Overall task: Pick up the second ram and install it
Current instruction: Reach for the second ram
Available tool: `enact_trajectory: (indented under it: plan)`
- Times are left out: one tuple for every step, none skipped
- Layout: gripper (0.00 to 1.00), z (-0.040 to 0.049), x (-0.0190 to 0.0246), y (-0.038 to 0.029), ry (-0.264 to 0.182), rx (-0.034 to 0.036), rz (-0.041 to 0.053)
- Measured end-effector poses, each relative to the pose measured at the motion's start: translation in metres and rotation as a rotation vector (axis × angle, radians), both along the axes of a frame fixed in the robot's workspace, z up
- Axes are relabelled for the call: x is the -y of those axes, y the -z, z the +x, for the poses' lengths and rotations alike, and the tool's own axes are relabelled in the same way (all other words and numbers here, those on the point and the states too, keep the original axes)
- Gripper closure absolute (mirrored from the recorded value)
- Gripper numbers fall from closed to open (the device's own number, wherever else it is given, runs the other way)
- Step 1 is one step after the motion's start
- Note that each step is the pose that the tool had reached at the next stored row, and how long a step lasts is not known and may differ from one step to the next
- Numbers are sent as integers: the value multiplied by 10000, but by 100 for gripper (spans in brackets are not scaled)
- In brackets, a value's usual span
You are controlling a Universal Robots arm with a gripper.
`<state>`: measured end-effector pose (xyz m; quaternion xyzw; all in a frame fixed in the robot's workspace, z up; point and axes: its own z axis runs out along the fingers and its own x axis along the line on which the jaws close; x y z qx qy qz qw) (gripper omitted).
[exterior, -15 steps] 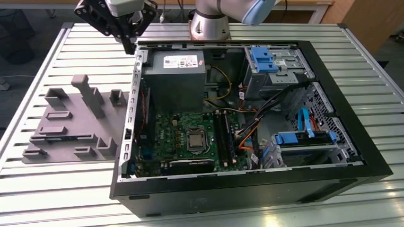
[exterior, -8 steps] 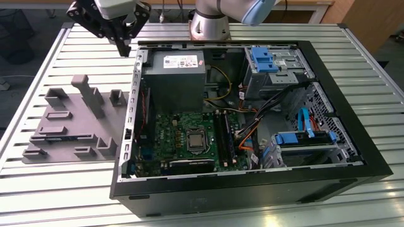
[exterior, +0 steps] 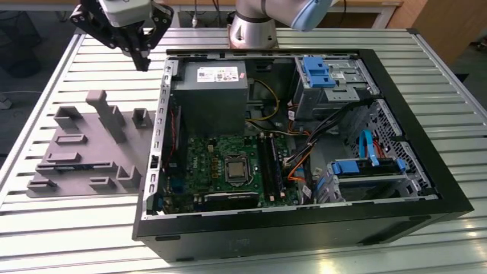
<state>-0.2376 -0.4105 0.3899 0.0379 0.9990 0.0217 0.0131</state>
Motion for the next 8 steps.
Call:
enact_trajectory:
  plan:
    - [89, -1, 0, 0, -1, 0, 0]
    - [89, -1, 0, 0, -2, 0, 0]
    - [89, -1, 0, 0, -2, -1, 0]
    - [89, -2, 0, 0, -1, -1, -1]
    - [89, -2, 0, 0, 0, -1, -1]
    - [89, -2, 0, 0, 0, 0, -1]
    - [89, -2, 0, 0, -1, 0, 0]
    - [89, -2, 0, 0, -1, -1, 0]
